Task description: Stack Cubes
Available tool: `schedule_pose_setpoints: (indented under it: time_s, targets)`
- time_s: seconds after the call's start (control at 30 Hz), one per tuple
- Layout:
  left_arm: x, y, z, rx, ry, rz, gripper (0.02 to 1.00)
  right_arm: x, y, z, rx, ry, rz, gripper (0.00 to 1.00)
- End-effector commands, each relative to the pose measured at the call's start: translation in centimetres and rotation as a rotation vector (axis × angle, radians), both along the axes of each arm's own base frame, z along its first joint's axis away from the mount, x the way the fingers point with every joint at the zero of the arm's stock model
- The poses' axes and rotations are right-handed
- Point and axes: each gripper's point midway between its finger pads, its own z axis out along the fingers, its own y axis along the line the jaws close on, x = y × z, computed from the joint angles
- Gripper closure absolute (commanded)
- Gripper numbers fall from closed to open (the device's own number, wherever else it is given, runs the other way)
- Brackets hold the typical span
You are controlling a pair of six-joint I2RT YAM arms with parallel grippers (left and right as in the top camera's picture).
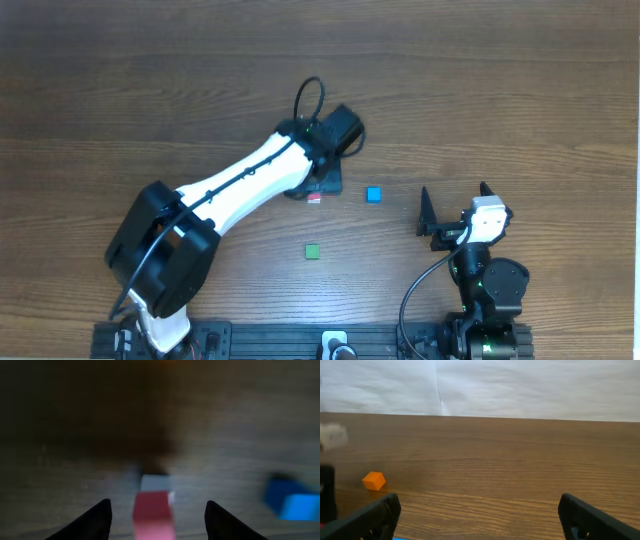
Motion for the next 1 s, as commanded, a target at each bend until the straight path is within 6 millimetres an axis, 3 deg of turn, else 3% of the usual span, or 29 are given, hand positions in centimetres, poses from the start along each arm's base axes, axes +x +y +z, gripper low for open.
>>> schedule_pose_setpoints:
  time_s: [0.03, 0.17, 0.27, 0.43, 0.73, 1.0]
  targets:
    - [5.0, -0.1, 4.3, -0.021, -0.11, 0.01, 0.406, 0.0, 0.1, -0.2, -0.001, -0.004, 0.0, 0.009]
    - [8.2, 0.5, 5.6, -0.006, -0.113, 0.014, 0.413, 0.0, 0.1, -0.2, -0.001, -0.004, 0.0, 0.009]
    - [9.5, 0.7, 4.9, 0.006, -0.104, -0.003, 0.417, 0.0, 0.1, -0.2, -0.001, -0.004, 0.0, 0.009]
    - [9.7, 1.4, 1.9, 0.031, -0.039, 0.0, 0.43, 0.0, 0.1, -0.2, -0.001, -0.004, 0.0, 0.007]
    - [10.4, -0.1, -2.3, 0.008, -0.003, -0.081, 0.441, 0.0, 0.1, -0.2, -0.001, -0.004, 0.0, 0.007]
    - [10.8, -0.4, -3.2, 0.008, -0.007, -0.103, 0.448, 0.0, 0.1, -0.2, -0.002, -0.004, 0.001, 0.009]
